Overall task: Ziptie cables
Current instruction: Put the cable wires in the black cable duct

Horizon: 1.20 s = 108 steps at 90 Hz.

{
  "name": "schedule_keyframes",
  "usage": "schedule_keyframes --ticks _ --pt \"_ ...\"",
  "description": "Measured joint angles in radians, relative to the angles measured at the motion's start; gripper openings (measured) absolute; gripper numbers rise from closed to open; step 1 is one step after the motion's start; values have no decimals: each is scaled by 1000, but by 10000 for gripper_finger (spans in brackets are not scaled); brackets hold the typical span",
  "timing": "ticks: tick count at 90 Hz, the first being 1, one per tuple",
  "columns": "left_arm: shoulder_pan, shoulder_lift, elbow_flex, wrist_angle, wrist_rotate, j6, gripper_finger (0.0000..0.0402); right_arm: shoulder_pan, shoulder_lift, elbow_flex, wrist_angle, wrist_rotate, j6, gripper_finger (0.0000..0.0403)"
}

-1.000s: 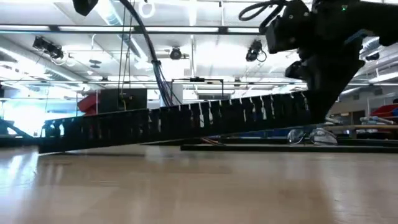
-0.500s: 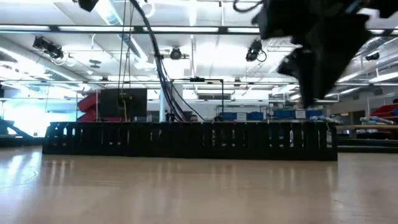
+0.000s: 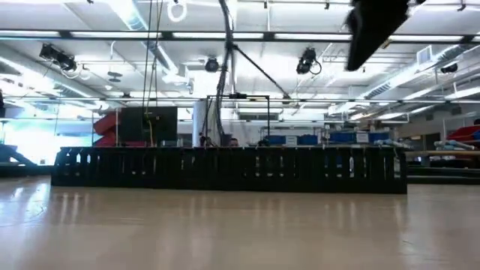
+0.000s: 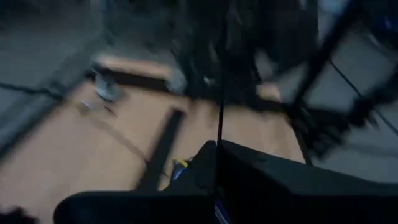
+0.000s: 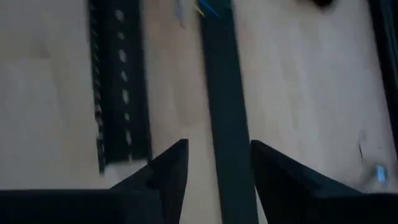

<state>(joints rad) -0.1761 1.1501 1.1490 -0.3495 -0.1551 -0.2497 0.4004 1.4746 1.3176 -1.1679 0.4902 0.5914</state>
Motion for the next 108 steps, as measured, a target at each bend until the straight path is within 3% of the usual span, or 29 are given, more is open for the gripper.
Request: schedule_keyframes --ticks 17,27,34,47,62,87,108 --pt "69 167 204 -25 76 97 0 138 -107 -84 26 148 193 169" --pt "130 271 387 -81 139 119 0 232 -147 -169 163 328 294 168" --pt "164 350 511 -120 201 119 0 273 -154 -245 345 431 280 168" --pt "192 476 722 -196 237 104 0 263 -152 -413 652 502 174 169" --pt "184 579 881 -319 237 88 0 224 -153 -521 722 635 166 169" --pt "182 603 921 -373 205 86 0 217 -153 -503 763 630 103 177" --pt "182 604 921 -351 192 85 0 124 -153 -503 943 554 -30 188"
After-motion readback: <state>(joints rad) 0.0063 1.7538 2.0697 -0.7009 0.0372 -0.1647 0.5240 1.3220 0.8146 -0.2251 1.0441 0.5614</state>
